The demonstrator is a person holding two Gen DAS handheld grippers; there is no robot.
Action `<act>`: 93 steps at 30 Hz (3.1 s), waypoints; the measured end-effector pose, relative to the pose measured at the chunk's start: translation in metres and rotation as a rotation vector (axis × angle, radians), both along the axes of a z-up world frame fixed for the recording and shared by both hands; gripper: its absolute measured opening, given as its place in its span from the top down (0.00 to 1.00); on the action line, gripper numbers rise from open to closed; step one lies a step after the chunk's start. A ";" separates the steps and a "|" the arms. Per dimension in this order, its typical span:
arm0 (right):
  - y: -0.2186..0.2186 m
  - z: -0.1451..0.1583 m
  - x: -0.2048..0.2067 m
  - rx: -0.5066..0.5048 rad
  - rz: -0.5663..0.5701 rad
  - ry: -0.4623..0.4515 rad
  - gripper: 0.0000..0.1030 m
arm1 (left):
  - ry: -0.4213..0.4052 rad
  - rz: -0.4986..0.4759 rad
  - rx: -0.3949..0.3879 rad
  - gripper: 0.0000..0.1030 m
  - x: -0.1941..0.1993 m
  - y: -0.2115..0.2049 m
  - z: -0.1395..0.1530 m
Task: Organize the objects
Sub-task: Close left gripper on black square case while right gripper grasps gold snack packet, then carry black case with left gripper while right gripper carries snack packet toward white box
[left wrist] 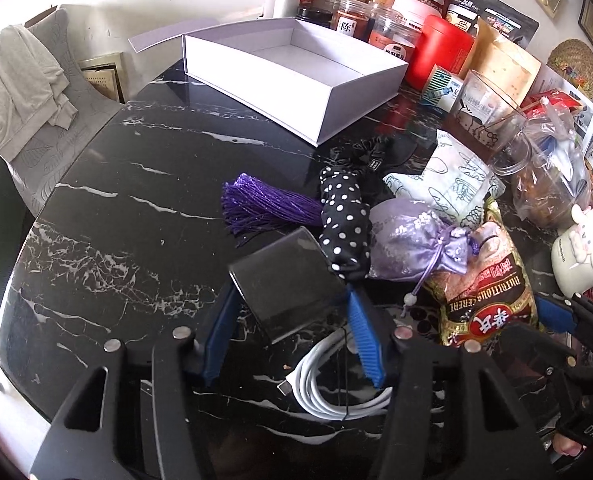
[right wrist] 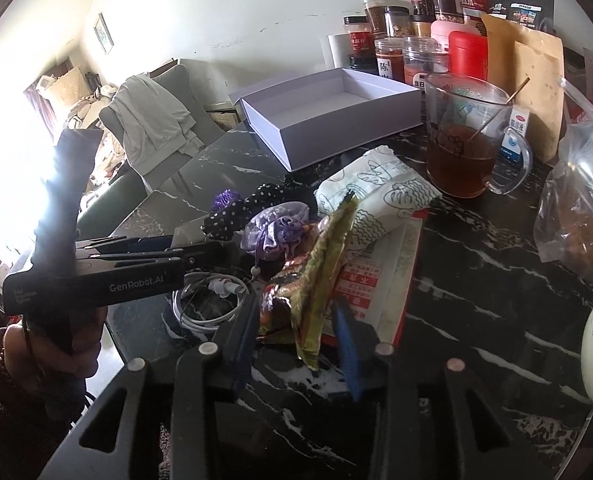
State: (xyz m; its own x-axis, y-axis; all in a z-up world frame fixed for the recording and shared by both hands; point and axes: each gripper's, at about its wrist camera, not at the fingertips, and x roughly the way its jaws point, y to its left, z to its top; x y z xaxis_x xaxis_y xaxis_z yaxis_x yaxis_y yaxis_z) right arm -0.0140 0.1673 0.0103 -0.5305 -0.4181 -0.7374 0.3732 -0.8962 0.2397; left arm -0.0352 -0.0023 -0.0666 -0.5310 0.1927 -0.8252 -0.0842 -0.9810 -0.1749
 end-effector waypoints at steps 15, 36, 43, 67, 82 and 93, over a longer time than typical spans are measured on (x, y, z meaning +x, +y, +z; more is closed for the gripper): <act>-0.003 -0.009 -0.005 -0.015 -0.017 -0.022 0.78 | 0.010 0.014 0.048 0.52 -0.007 -0.009 -0.004; 0.002 0.005 0.016 -0.018 0.005 0.029 0.84 | 0.042 0.001 0.049 0.56 0.037 -0.018 0.023; 0.005 0.016 0.030 -0.020 0.000 0.070 0.85 | 0.071 -0.001 0.045 0.56 0.054 -0.016 0.036; 0.006 0.075 0.038 0.011 0.055 0.235 0.85 | 0.170 -0.008 -0.025 0.56 0.067 0.005 0.104; -0.010 0.096 -0.010 0.034 0.094 0.281 0.85 | 0.216 -0.009 -0.070 0.56 0.008 -0.003 0.137; -0.024 0.101 -0.058 0.049 0.113 0.292 0.85 | 0.209 -0.041 -0.086 0.56 -0.057 -0.005 0.140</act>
State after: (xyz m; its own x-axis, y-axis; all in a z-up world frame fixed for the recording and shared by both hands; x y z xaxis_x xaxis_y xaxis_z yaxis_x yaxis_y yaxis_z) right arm -0.0715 0.1438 0.1108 -0.6751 -0.4544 -0.5812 0.5177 -0.8530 0.0655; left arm -0.0921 -0.0069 0.0730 -0.6855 0.1511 -0.7122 -0.1502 -0.9865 -0.0647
